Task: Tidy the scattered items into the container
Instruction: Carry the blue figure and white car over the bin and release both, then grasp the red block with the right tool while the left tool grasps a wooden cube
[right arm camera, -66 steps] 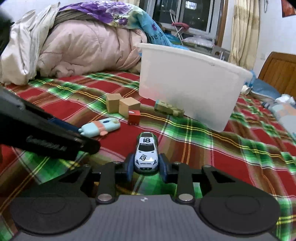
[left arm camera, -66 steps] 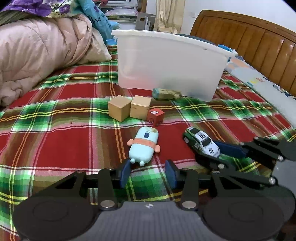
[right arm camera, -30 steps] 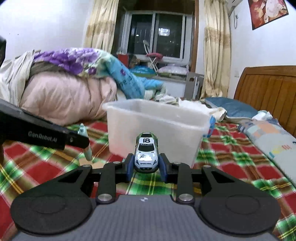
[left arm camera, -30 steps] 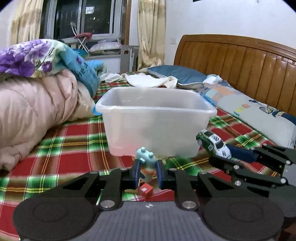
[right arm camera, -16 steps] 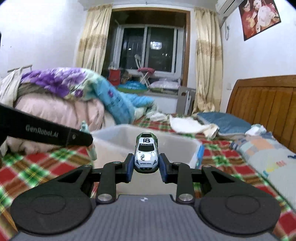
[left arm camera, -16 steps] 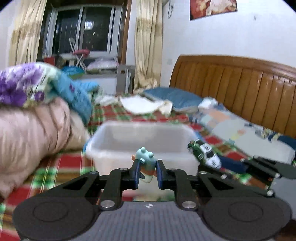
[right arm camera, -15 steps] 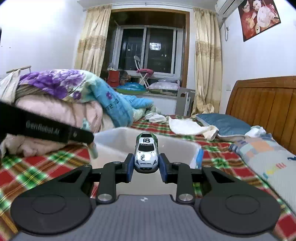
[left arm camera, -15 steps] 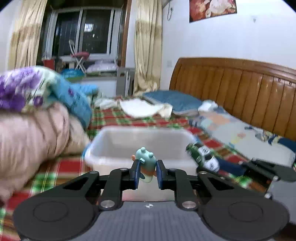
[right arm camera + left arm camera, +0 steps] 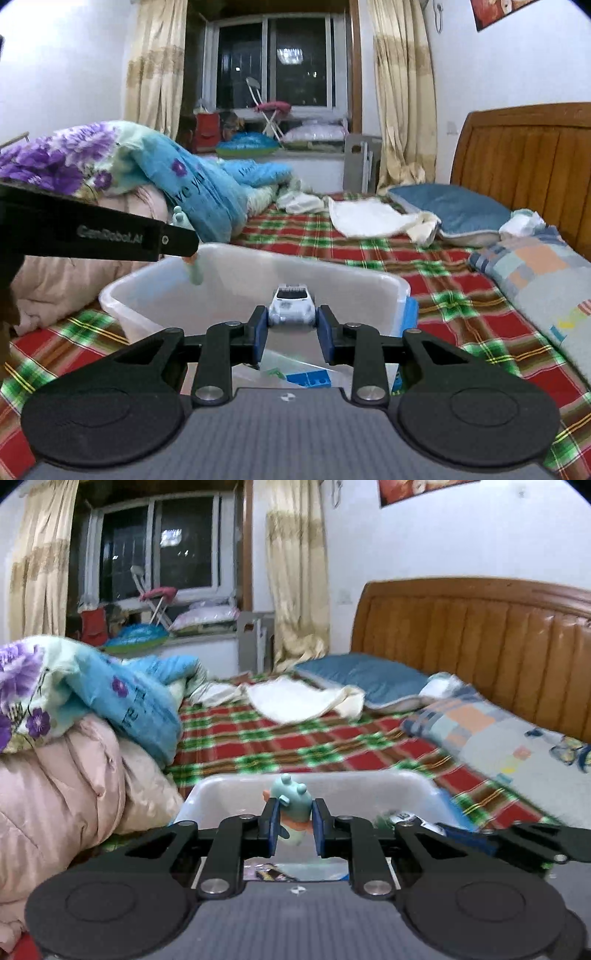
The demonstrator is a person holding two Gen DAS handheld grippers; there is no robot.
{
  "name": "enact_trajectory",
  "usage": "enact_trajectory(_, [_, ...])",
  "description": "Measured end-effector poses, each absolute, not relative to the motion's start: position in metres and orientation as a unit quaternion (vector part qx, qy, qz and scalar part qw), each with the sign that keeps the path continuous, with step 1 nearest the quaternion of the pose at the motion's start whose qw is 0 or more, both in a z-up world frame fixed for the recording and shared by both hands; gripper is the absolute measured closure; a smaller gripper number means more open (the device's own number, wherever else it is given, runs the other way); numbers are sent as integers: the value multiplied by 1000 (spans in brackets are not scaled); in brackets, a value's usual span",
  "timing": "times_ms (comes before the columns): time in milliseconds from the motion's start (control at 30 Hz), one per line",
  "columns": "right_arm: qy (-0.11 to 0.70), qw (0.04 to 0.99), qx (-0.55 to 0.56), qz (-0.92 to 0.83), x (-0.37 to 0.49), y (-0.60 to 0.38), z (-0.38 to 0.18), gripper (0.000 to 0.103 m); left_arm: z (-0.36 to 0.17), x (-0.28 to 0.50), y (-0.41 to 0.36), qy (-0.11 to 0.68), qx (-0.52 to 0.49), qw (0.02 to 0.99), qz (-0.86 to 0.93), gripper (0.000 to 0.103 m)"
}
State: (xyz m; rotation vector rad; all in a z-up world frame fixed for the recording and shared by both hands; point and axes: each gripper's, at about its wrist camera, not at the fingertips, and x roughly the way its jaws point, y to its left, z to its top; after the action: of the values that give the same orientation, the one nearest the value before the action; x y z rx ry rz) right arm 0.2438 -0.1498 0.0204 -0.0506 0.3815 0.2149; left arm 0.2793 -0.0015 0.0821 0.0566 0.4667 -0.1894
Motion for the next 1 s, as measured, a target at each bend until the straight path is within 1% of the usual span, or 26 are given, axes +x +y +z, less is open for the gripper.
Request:
enact_trajectory(167, [205,973,-21,108,250,-151,10,70,68,294,-1,258,34,961,-88,81])
enact_trajectory(233, [207,972,-22,107,252,-151,8,68,65,297,0,267,27,959,-87,73])
enact_trajectory(267, [207,972,-23,107,252,-151,7,61,64,297,2,269,23,959,-86,69])
enact_trajectory(300, [206,973,-24,106,251,-151,7,57,63,296,3,269,19,959,-85,60])
enact_trajectory(333, [203,973,-25,105,251,-151,7,50,62,294,4,269,16,959,-85,47])
enact_trajectory(367, [200,974,-26,103,250,-150,8,43,62,293,5,267,13,960,-85,39])
enact_trajectory(400, [197,975,-28,102,249,-150,9,39,62,290,5,264,13,961,-84,28])
enact_trajectory(467, [188,976,-32,102,246,-149,10,20,64,284,7,254,14,964,-78,28])
enact_trajectory(567, [176,979,-40,98,240,-146,14,14,69,276,12,251,-2,965,-75,27])
enact_trajectory(600, [174,979,-42,97,237,-146,15,12,70,272,15,248,-9,966,-76,25])
enact_trajectory(633, [173,979,-42,97,234,-146,17,8,71,267,17,247,-13,966,-78,24])
enact_trajectory(800, [165,980,-37,106,213,-144,20,7,69,235,27,246,-17,965,-83,24])
enact_trajectory(1000, [108,983,-71,131,170,-136,1,7,51,190,43,249,-7,966,-74,23])
